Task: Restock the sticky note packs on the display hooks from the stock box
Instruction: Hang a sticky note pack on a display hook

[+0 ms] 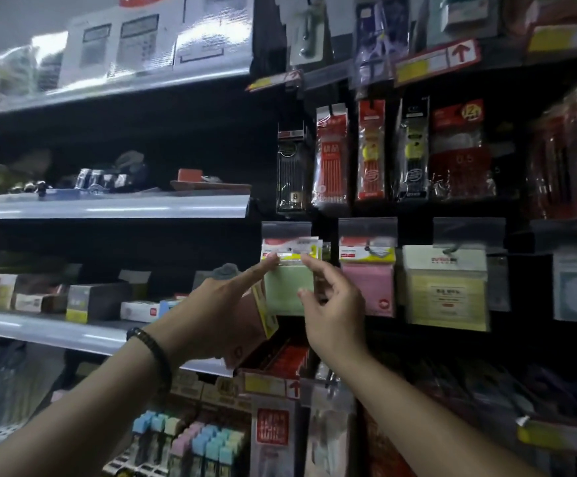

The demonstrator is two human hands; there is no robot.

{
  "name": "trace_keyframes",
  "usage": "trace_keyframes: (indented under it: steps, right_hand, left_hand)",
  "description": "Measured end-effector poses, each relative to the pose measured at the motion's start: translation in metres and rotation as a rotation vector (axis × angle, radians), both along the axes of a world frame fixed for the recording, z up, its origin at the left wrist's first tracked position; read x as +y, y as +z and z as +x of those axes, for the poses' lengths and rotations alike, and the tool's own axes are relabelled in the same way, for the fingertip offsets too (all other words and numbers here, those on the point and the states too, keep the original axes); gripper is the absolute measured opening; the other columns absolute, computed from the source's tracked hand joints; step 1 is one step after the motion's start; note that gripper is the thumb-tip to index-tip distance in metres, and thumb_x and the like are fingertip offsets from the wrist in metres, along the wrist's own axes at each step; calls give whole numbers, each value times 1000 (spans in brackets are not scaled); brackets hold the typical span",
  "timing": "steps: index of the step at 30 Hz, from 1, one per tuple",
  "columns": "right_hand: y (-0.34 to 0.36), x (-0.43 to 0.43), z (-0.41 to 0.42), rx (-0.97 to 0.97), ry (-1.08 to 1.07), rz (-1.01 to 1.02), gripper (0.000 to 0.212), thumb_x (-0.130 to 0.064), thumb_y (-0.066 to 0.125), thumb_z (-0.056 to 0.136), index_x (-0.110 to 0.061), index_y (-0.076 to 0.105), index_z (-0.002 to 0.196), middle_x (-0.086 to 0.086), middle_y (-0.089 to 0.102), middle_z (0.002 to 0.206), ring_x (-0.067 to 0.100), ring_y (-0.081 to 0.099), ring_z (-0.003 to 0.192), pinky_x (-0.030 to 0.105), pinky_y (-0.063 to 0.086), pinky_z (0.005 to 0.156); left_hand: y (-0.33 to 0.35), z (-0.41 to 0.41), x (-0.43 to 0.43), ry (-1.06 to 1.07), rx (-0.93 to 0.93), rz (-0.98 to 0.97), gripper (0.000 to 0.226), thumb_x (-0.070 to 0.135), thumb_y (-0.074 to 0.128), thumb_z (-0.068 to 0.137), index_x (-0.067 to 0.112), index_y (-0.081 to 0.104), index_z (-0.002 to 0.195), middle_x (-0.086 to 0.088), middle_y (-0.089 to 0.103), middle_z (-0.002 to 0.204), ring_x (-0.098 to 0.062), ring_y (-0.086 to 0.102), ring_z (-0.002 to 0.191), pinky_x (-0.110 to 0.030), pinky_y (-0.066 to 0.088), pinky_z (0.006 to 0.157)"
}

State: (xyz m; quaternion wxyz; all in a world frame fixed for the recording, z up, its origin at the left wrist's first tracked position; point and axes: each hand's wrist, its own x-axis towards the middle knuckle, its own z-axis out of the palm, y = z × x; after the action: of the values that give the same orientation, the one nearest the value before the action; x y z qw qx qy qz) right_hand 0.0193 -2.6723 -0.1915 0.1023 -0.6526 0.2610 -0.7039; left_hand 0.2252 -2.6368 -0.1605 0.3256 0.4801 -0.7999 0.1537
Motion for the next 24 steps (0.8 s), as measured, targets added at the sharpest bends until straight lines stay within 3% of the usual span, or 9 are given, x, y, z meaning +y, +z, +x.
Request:
trace_keyframes:
  steps: [3,6,12,17,21,24]
  right_hand:
    - [5,-7,7,-29,-8,-10,54,0,70,95,-40,67,131,-22,68,132,2,64,126,31,57,105]
    - [5,-12,11,-31,-18,15,58,1,70,94,-46,63,127,-17,70,127,3,67,119,30,60,99]
    - [4,-21,12,-54,-12,56,56,-1,70,94,-39,65,135,-15,71,130,7,69,118,36,63,96]
    - [10,-20,9,-22,-38,63,53,-4,70,91,-29,66,139,-14,70,132,10,68,121,43,60,102]
    - [14,-21,7,0,-26,97,54,-11,69,87,-28,66,138,-11,71,132,11,70,119,43,62,99]
    - [15,-23,5,24,-77,115,53,-7,69,89,-24,66,139,-7,73,127,10,72,102,33,63,88]
  left_hand:
    - [2,3,-13,15,13,3,113,36,82,89,68,-4,156,3,69,107,-12,71,75,-36,64,71]
    - [1,7,-26,-10,24,13,116,42,84,84,69,-3,156,1,66,123,-19,73,92,-43,65,79]
    - [0,5,-30,-53,33,13,111,65,72,72,66,1,158,4,66,134,-20,72,111,-45,63,91]
    - [4,5,-32,-31,84,14,105,54,80,84,70,4,154,2,74,116,-17,75,88,-45,65,75]
    - [5,4,-32,-8,99,56,104,60,83,79,69,10,152,5,68,125,-15,74,95,-40,67,74]
    - [6,0,-29,11,101,52,94,67,77,77,65,21,152,9,68,121,-12,73,96,-39,66,75]
